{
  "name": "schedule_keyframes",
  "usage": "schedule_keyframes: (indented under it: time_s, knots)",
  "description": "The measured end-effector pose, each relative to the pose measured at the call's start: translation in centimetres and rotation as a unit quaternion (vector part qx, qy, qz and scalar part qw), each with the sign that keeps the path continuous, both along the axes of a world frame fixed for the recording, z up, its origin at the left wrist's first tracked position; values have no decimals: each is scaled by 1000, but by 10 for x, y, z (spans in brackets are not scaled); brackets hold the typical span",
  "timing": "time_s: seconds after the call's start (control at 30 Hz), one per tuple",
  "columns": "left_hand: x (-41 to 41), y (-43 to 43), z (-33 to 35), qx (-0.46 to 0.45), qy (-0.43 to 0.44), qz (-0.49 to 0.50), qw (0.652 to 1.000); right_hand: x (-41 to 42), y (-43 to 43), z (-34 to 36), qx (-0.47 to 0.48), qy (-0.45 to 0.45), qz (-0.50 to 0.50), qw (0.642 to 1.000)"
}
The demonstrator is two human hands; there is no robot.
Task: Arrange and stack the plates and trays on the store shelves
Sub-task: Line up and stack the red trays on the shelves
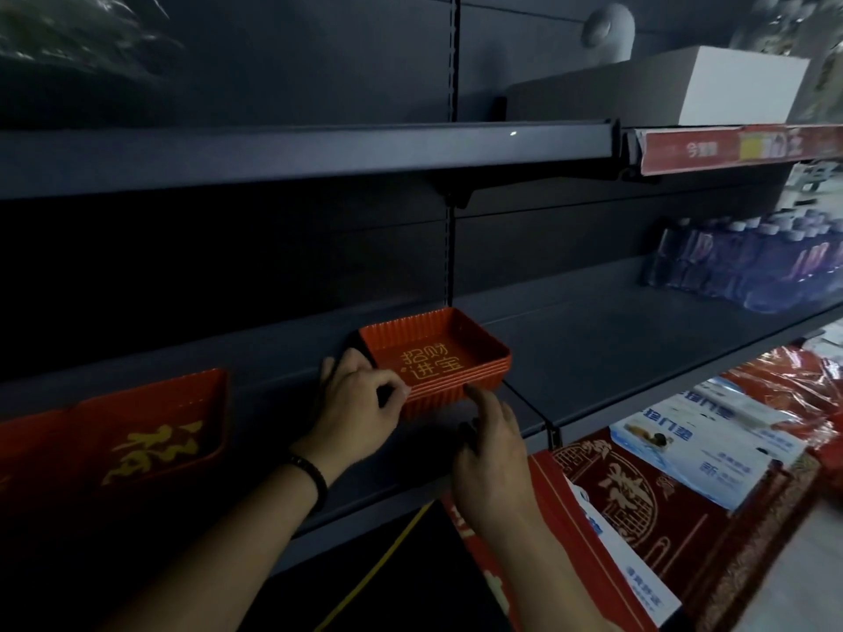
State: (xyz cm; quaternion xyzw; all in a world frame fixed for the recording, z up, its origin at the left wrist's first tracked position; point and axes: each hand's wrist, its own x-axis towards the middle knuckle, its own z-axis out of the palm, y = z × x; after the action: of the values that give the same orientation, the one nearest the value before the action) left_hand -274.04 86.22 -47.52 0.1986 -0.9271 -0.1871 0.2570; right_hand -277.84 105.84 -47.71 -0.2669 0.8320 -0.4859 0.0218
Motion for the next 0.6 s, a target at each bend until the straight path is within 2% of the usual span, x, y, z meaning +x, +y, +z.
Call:
schedule_keyframes:
  time_s: [0.07, 0.33, 0.6]
  knots:
    - [5, 0, -3, -7, -17, 10, 1000, 2, 0, -1, 25, 3, 7, 1000]
    - [68, 2, -8, -52, 21, 11, 998, 20, -6, -2, 156, 43, 40, 986]
    - [152, -5, -16, -73, 15, 64, 995, 75, -35, -10, 204, 102, 116, 967]
